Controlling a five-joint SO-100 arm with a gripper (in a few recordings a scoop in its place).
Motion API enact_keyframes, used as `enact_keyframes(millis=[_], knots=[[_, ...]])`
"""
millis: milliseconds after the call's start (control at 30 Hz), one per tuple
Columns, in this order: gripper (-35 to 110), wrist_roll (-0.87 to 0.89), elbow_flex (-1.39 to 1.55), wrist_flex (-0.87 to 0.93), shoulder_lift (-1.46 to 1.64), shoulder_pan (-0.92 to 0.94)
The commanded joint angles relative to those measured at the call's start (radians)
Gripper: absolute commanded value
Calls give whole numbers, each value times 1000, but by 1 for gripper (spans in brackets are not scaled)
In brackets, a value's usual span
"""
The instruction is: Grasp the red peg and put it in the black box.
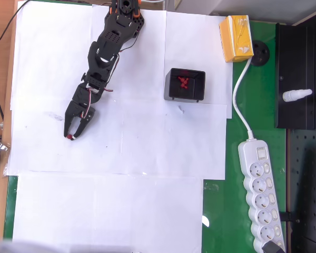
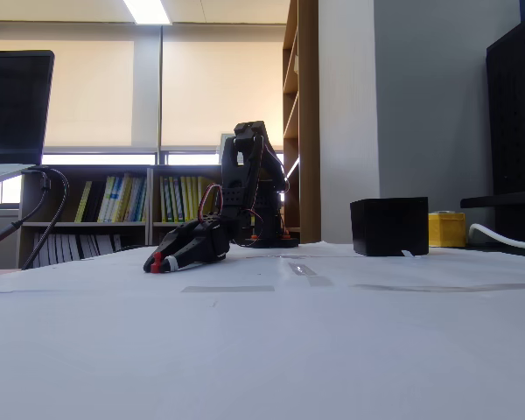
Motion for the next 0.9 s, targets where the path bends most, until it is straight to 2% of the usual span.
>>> enact_keyframes(millis=[0,200,367,633,733,867], knots=[[0,-9,32,18,-28,14],[0,-2,-9,23,-83,12],[0,57,-146,77,-267,-6],[0,120,-72,881,-666,-43],[0,181,63,1235,-752,-77],[0,288,307,1606,-779,-146]])
